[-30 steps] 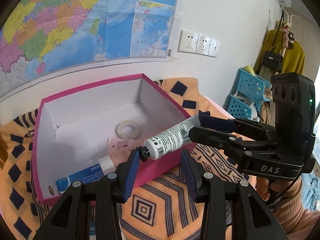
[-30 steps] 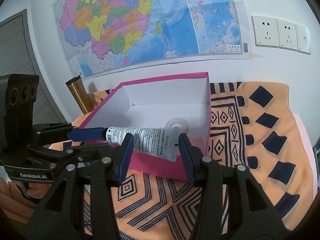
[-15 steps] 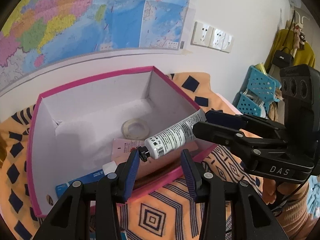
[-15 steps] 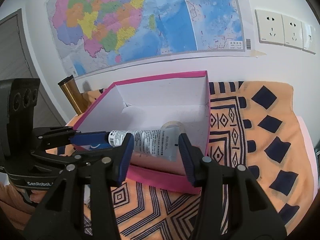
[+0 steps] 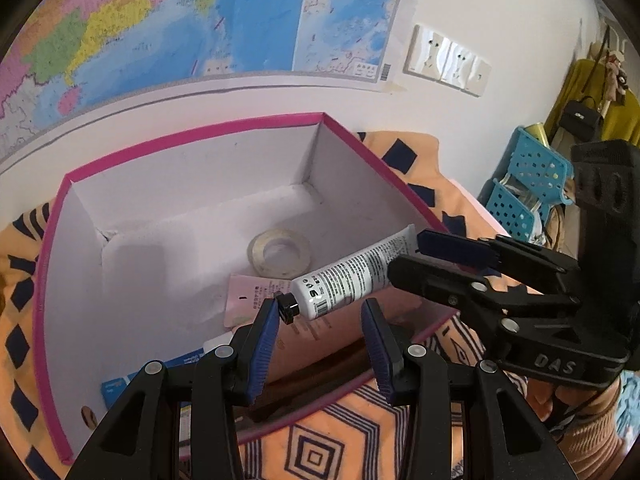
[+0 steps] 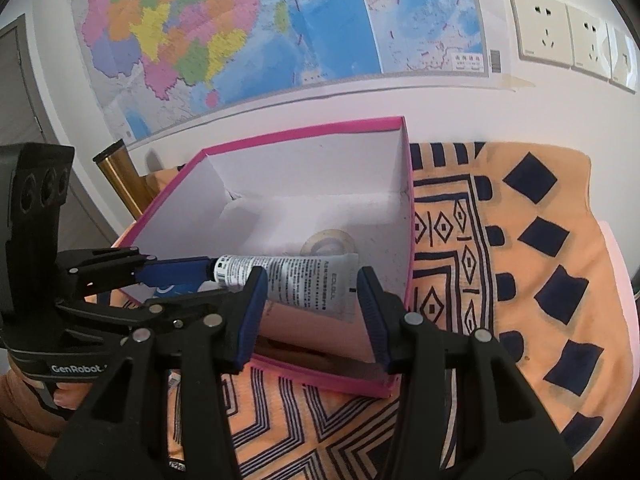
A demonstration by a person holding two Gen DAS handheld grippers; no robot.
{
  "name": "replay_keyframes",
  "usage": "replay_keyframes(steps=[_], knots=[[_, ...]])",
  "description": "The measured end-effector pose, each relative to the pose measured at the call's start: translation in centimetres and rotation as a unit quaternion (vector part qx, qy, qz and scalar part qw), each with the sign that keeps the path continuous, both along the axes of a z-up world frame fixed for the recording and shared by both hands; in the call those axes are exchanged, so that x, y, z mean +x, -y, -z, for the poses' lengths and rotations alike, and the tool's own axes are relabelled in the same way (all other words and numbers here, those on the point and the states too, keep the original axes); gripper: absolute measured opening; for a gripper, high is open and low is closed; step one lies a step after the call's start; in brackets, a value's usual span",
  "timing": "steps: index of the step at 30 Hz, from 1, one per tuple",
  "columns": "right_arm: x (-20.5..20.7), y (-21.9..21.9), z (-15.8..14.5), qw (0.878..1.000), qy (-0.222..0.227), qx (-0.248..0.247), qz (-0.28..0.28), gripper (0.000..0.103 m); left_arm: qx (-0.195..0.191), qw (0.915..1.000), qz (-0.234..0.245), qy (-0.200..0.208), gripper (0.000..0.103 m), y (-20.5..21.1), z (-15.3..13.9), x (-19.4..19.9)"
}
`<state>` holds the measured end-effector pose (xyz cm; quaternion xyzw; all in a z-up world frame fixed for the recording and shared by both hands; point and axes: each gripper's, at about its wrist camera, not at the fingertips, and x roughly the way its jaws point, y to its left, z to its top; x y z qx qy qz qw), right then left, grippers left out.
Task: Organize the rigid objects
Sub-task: 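Lower the white tube into the magenta box and open the right gripper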
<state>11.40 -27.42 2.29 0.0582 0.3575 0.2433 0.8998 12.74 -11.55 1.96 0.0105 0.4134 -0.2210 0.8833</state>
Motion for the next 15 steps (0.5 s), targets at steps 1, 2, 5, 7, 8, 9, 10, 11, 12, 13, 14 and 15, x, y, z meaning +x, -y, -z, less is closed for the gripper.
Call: replay_keyframes(steps=[1,2,5,7,8,9,10,11,12,13,14,15], knots=[[0.0,-0.1,0.0,1.000,0.002,-0.001,0.000,0.049,0.000,1.0000,0.000,-0.002,0.043,0.0,0.1,0.2],[0.0,-0.1,0.0,1.000,0.003,-0.004,0.002,0.049,-0.001,1.0000,0.000,-0.006,0.043,0.0,0.3,0.3],[0.1,-0.3,0.0,1.000,0.005,-0.008,0.008,0.049,-0.004,0.9999,-0.001,-0.015,0.043,0.1,0.7,0.8],[0.0,-0.3,-0.1,1.000,0.005,-0.007,0.010,0.049,-0.002,0.9999,-0.002,-0.017,0.043,0.1,0.8,1.1],[0.0,-0.2,-0.1,1.000,0.006,-0.007,0.012,0.049,-0.002,0.9998,-0.002,-0.018,0.043,0.0,0.8,1.2],[-0.1,-0.2,-0.1,1.000,0.007,-0.006,0.013,0.049,-0.004,0.9998,-0.001,-0.018,0.043,0.0,0.8,1.2],[-0.1,-0.2,-0.1,1.000,0.008,-0.005,0.014,0.049,-0.005,0.9998,0.000,-0.017,0.043,-0.1,0.8,1.1],[-0.2,-0.2,-0.1,1.000,0.009,-0.005,0.014,0.049,-0.005,0.9999,-0.002,-0.014,0.043,-0.2,0.8,1.0],[-0.3,-0.2,-0.1,1.000,0.010,-0.005,0.015,0.049,-0.005,0.9999,-0.003,-0.011,0.043,-0.3,0.7,0.8],[-0.4,-0.1,-0.1,1.000,0.011,-0.005,0.016,0.049,-0.003,1.0000,-0.005,-0.007,0.043,-0.4,0.6,0.6],[-0.5,-0.1,-0.1,1.000,0.012,-0.005,0.016,0.049,-0.003,1.0000,-0.007,-0.003,0.043,-0.6,0.5,0.3],[-0.7,-0.1,-0.1,1.000,0.012,-0.006,0.016,0.049,-0.004,1.0000,-0.007,0.001,0.043,-0.8,0.4,0.1]])
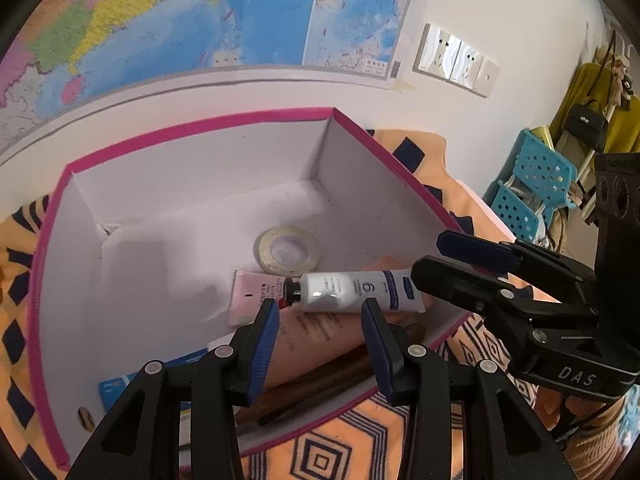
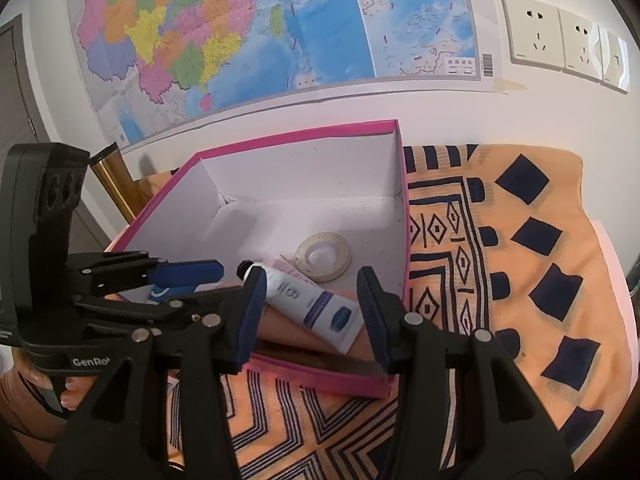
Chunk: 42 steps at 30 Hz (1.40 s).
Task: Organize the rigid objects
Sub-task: 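Lower the white tube into the magenta box and open the right gripper, then move the right gripper to the white-and-teal medicine box and grasp it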
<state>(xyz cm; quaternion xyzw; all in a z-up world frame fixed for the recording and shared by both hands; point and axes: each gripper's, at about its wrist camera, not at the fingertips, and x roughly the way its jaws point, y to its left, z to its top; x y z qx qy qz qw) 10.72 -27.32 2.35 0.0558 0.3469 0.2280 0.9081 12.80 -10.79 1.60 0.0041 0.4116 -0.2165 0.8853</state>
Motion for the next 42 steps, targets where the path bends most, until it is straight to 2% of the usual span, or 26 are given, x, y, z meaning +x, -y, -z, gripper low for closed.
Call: replay_keyframes(steps=[6,11,16,20,25,32,42], knots=[[-1.0,0.2,0.0,1.000,0.003,0.005,-0.002,0.049,-0.009,0.9990,-0.002,0.043,0.046,-2.0,-1.6,-3.0],[-2.6,0.1,-0.5,1.000,0.012,0.015,-0.016,0.049,-0.025,0.9960,0.002,0.085,0.053,-5.3,-3.1,-6.9],[-5.0,-1.1,-1.2,0.998,0.028,0.025,-0.057,0.049,-0.036,0.9939,-0.030,0.099,0.058,-9.7,-3.1,-9.7],[-6.7,-2.6,-0.9,0.994,0.023,0.040,-0.102,0.051,-0.028,0.9940,-0.077,0.073,0.059,-12.8,-1.1,-10.5],[-7.9,-5.5,1.5,0.986,-0.024,0.053,-0.153,0.052,-0.006,0.9937,-0.111,0.017,0.059,-15.4,2.5,-10.4],[-8.0,-9.3,6.0,0.975,-0.100,0.064,-0.188,0.052,-0.010,0.9926,-0.117,-0.032,0.059,-16.4,5.9,-11.2],[-7.4,-12.9,8.5,0.967,-0.137,0.070,-0.201,0.052,-0.030,0.9933,-0.092,-0.063,0.057,-16.0,7.7,-11.5]])
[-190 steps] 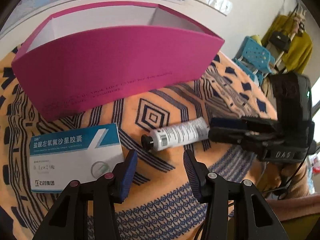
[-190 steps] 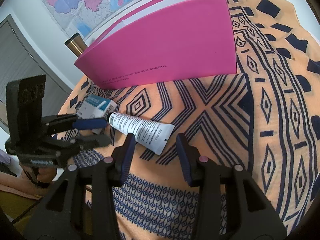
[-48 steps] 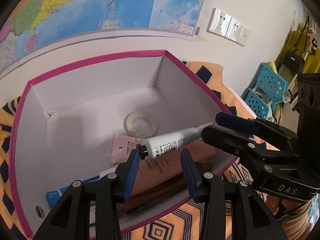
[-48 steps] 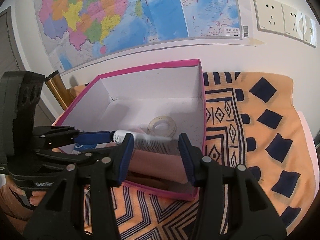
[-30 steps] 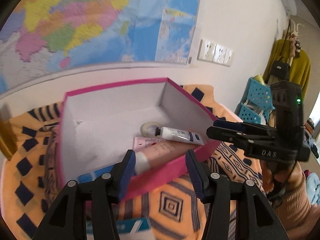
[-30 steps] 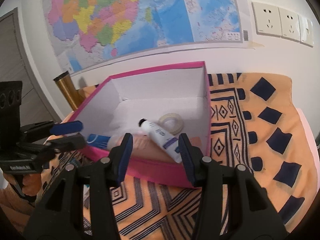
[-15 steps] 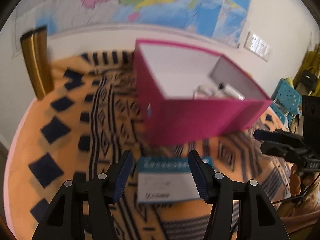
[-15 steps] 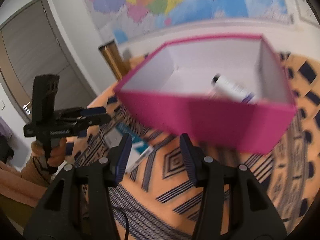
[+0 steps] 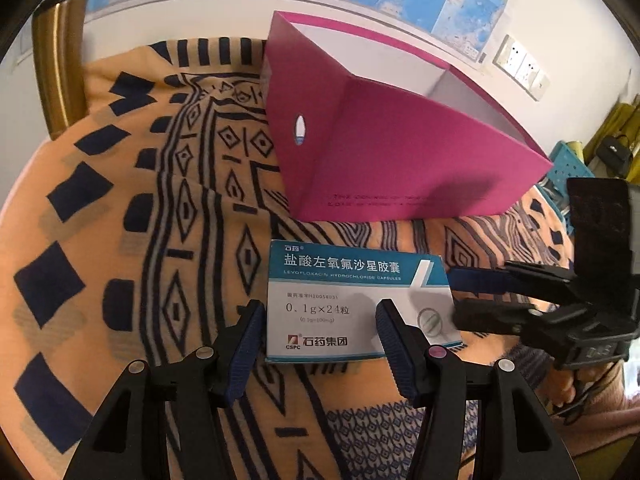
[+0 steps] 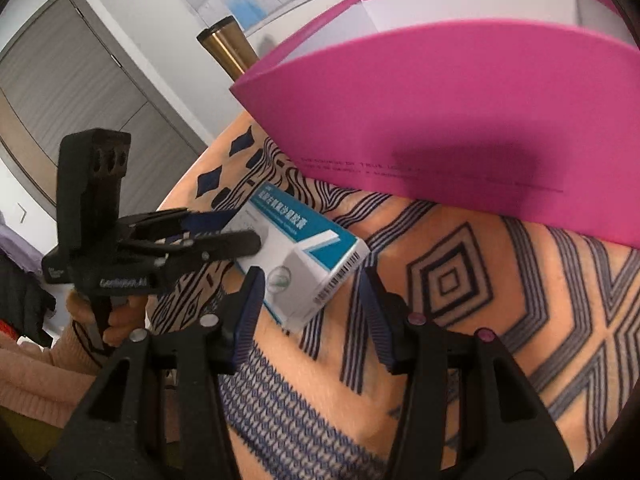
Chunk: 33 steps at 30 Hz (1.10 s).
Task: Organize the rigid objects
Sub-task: 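Move the right gripper to the white-and-teal medicine box and grasp it, then lift the medicine box and carry it toward the magenta box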
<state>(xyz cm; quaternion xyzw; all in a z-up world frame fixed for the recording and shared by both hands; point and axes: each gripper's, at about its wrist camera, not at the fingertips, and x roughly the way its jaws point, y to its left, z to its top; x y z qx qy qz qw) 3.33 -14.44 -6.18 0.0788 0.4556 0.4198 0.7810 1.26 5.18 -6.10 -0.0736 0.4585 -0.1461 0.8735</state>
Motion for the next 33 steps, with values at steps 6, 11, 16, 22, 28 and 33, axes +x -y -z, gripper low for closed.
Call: replay_keyframes(steps=[6,11,16,22,28,33], knots=[[0.8,-0.3,0.5,1.000,-0.012,0.001,0.010,0.049,-0.007,0.9999,0.011,-0.005,0.056,0.5,-0.1,-0.3],[0.9,0.5,0.4,1.000,-0.014,-0.006,0.021,0.046,-0.024,0.9996,0.017,-0.005,0.056,1.2,-0.4,-0.7],[0.5,1.3,-0.3,0.999,0.000,-0.015,0.028,0.046,-0.030,0.9994,0.020,0.005,0.056,1.9,-1.2,-0.8],[-0.1,2.5,-1.7,0.999,0.018,-0.015,0.039,0.046,-0.034,0.9987,0.033,0.016,0.056,2.8,-2.1,-0.9],[-0.4,3.2,-3.2,0.998,0.038,-0.015,0.046,0.046,-0.024,0.9982,0.039,0.040,0.056,3.7,-3.6,-1.2],[-0.8,3.6,-4.6,0.997,0.061,-0.018,0.052,0.046,-0.026,0.9968,0.043,0.062,0.056,4.1,-5.2,-1.5]])
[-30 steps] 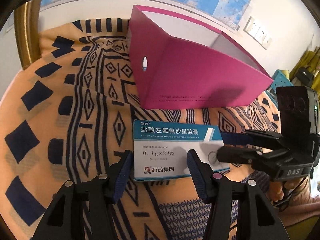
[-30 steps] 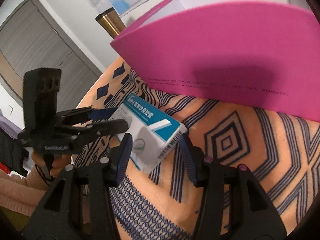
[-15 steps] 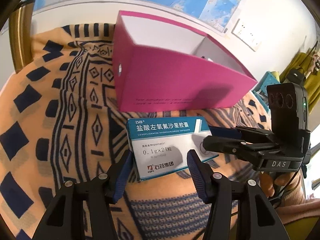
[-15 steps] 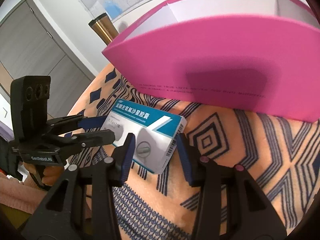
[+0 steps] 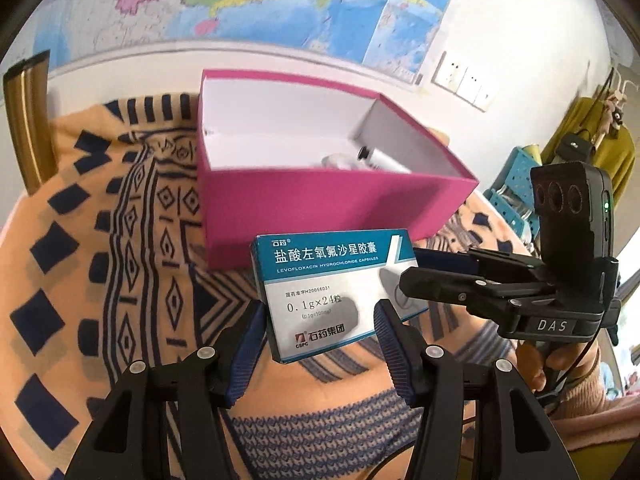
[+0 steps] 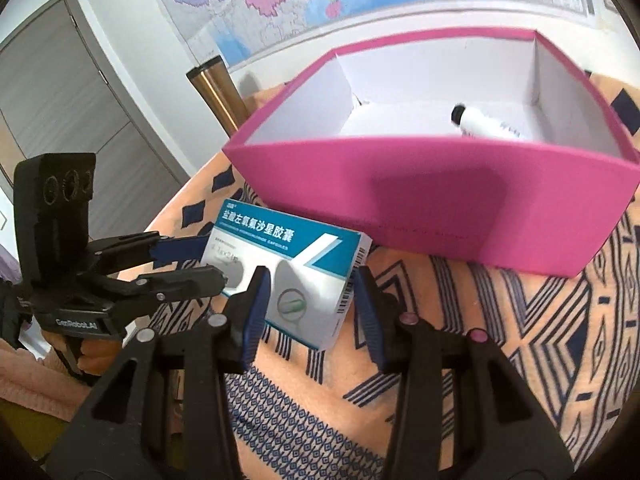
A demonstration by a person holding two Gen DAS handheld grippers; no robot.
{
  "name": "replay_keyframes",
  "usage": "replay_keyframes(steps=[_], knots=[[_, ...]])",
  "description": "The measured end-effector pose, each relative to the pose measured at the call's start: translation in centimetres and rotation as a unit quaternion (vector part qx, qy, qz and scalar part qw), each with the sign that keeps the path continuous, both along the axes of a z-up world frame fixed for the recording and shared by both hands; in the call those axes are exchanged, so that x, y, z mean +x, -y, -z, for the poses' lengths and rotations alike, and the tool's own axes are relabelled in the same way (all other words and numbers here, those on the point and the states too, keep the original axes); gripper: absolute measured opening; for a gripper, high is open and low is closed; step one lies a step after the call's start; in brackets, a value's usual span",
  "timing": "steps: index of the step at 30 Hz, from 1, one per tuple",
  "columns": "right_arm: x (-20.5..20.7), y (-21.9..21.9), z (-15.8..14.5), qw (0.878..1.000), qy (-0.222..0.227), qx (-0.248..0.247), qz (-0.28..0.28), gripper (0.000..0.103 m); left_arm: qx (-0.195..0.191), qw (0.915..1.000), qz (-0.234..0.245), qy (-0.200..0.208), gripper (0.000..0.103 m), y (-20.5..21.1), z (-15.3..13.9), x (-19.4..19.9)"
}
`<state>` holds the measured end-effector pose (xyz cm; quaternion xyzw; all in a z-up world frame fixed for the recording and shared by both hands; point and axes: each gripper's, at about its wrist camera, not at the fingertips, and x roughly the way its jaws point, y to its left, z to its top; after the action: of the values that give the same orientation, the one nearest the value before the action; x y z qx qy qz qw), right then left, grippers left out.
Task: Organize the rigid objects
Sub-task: 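Lift the medicine box and carry it toward the magenta box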
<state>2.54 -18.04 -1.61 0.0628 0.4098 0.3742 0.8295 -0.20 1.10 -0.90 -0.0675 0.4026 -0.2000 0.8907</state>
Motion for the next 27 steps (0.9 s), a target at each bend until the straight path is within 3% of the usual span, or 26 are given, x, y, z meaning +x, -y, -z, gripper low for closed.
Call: replay_keyframes(steps=[17,27], knots=[[-0.2,0.4,-4.4,0.998,0.066,0.001,0.000,0.046,0.005,0.9986,0.000,0.052,0.056,0.5,-3.7,0.0],[0.3,0.3,-4.9,0.997,0.076,0.005,0.003,0.046,0.012,0.9976,-0.002,0.069,0.056,0.8,-4.6,0.1]])
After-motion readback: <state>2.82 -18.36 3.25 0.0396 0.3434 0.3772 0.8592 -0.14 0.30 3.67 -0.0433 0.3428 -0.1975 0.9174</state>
